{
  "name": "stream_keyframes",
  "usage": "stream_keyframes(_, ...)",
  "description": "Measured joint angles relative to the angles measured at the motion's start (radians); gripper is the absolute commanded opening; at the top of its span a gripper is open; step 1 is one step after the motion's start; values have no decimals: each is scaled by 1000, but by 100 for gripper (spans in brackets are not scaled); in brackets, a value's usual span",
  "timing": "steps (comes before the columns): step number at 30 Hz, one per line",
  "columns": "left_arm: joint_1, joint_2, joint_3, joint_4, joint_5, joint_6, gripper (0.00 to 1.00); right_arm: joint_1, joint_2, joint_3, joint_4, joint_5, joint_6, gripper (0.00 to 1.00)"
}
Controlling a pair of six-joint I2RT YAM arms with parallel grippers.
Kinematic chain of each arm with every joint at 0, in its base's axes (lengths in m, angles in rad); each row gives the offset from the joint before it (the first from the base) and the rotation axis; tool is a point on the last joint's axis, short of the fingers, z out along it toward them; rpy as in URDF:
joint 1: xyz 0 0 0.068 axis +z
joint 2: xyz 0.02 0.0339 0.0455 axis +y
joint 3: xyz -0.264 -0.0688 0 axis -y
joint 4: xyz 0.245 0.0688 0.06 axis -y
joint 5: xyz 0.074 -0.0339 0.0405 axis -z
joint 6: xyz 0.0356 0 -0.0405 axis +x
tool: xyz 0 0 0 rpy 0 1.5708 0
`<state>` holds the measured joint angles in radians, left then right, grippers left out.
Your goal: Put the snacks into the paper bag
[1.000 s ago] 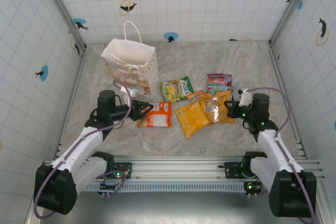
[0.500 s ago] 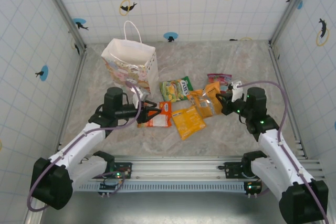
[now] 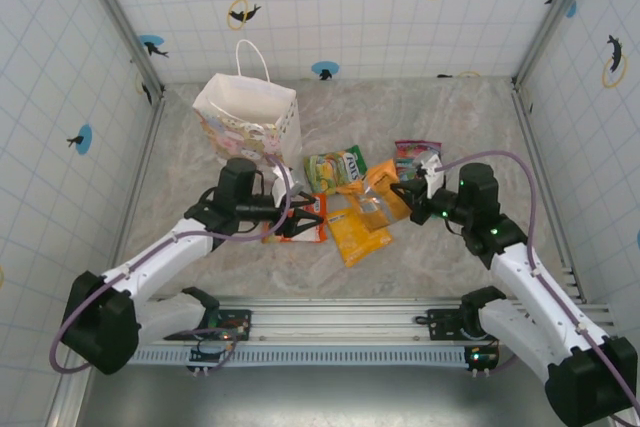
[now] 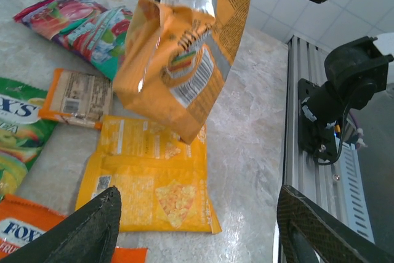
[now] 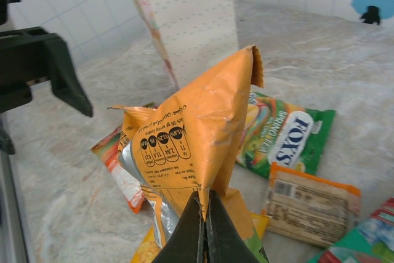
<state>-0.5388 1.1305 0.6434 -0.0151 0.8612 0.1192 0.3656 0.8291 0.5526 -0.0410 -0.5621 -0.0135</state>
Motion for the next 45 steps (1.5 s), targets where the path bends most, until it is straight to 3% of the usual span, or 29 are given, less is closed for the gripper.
stream_keyframes(2,-7,13,13,1,-6,15,75,13,6,1,4,-28,-2,0)
stream_keyframes(7,-16,50,33,8,-26,35,75,20,15,1,34,-103,5,0)
stream_keyframes(17,-53,115,72,50,-33,42,64,20,34,1,167,-207,66,0)
stream_keyframes(23,-61,129,87,98,-3,41,54,21,37,1,200,-229,83,0)
stream_keyframes(37,-63,142,143,84,71,61,11,21,29,1,198,-195,65,0)
stream_keyframes(39,-63,146,159,72,72,64,8,21,21,0,197,-187,59,10)
stream_keyframes(42,-63,156,176,57,79,69,3,21,-5,-11,193,-164,44,36)
stream_keyframes(45,-63,161,188,29,102,92,0,21,-37,-31,173,-141,27,55)
